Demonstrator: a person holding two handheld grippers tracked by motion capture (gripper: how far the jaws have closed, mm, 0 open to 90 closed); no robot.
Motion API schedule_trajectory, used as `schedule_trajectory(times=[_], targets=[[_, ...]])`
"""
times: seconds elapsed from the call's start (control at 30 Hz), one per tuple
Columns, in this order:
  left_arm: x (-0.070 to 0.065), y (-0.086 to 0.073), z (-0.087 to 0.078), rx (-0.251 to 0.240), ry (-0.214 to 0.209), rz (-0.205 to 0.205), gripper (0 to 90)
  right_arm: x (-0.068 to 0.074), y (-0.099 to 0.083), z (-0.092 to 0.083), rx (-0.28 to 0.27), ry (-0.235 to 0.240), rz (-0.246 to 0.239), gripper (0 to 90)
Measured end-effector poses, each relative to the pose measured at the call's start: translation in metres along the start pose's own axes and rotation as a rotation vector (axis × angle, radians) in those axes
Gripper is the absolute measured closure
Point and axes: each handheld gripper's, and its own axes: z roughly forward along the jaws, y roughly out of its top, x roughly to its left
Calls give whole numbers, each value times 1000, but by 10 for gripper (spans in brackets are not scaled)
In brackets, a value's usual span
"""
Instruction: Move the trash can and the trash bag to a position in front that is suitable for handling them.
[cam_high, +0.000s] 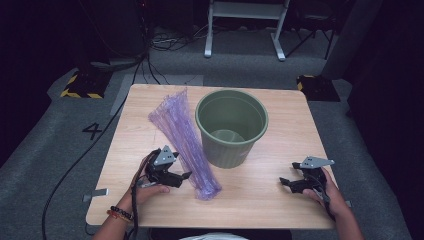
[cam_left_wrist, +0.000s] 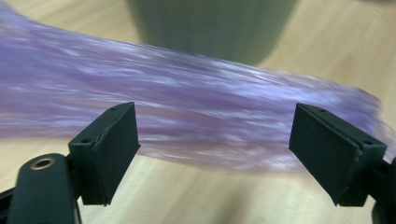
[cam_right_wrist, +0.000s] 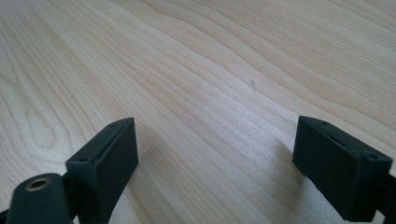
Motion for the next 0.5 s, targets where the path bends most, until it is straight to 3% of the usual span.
schedule_trajectory(times=[0.13,0.23,0.5], targets=[[12,5,2,23,61,-37,160,0,0,0,0,0,0,137],[17,8,5,44,97,-33,159,0,0,0,1,-1,0,136],[36,27,11,-37,126,-120,158,0,0,0,0,1,0,136]])
